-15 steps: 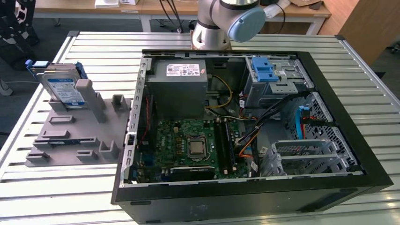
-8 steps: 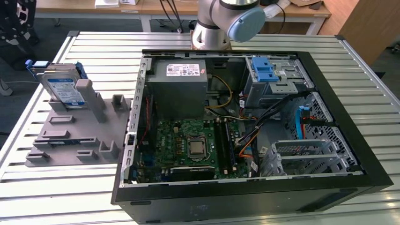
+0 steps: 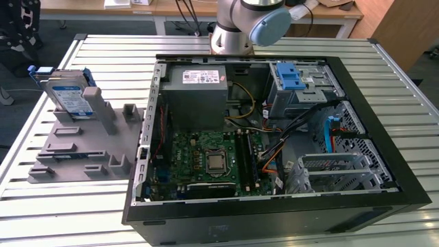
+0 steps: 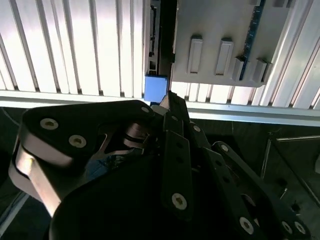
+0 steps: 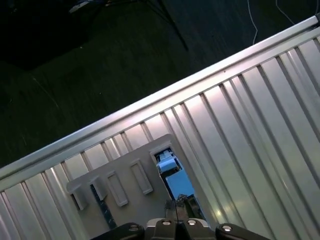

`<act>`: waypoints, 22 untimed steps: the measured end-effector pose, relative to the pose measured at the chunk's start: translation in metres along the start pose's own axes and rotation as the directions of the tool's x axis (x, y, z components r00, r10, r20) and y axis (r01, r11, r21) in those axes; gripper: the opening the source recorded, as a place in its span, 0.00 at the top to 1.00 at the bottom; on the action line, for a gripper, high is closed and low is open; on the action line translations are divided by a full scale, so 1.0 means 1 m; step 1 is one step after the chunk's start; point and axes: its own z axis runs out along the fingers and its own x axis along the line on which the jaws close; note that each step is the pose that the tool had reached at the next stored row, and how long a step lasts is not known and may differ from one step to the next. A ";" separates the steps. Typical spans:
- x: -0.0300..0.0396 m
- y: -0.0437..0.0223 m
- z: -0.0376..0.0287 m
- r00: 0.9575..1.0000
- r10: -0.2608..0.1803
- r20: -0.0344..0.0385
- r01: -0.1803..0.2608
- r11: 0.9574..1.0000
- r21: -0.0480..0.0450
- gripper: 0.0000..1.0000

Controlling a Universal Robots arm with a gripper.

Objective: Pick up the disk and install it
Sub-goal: 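Pick up the disk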

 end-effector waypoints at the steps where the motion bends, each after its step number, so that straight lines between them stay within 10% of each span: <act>1: 0.0000 0.0000 0.0004 1.000 -0.018 0.000 0.018 1.000 0.000 0.89; 9: 0.0001 0.0000 0.0032 0.987 -0.160 -0.003 0.160 0.987 -0.002 0.89; 15: 0.0001 -0.0001 0.0038 0.985 -0.172 -0.004 0.172 0.985 -0.001 0.77; 22: 0.0001 0.0000 0.0088 0.961 -0.275 -0.007 0.275 0.961 -0.003 0.70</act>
